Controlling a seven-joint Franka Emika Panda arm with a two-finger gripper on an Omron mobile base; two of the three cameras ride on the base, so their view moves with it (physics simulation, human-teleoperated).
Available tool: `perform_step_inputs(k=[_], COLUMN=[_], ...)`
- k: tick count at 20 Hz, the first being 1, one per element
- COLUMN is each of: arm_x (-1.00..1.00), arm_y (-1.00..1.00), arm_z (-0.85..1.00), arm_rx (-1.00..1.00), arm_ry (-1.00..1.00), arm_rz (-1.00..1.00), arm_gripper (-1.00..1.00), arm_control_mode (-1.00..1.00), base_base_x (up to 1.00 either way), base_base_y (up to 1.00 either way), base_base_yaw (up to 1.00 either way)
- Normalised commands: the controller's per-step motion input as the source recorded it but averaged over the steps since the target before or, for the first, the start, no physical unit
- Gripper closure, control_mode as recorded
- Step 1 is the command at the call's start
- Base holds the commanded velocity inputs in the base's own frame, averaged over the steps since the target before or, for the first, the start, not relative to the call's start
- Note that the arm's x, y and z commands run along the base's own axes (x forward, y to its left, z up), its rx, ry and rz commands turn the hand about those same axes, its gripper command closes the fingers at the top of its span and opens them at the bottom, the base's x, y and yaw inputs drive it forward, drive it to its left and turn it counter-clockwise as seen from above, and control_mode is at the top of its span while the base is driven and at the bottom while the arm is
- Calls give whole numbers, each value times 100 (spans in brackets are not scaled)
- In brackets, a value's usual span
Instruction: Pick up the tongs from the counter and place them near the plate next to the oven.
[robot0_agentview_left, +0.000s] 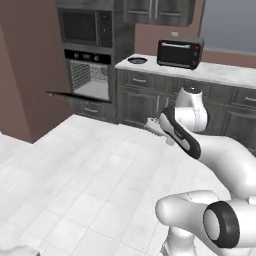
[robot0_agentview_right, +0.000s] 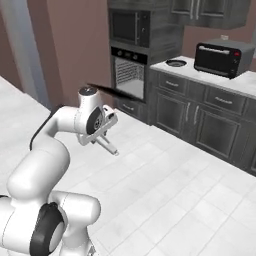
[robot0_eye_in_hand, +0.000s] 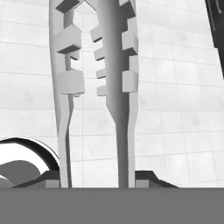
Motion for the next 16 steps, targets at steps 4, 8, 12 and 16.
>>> perform_step_inputs(k=[4,8,12,16], arm_x=[0,0,0,0], arm_y=[0,0,0,0], arm_z=[0,0,0,0], arm_rx=[0,0,0,0], arm_ry=[0,0,0,0], arm_rz=[0,0,0,0], arm_gripper=[100,100,100,100], arm_control_mode=[100,100,100,100], base_base_x=[100,100,100,100], base_base_y=[0,12,33,52], base_base_yaw=[-33,-29,-30,-33])
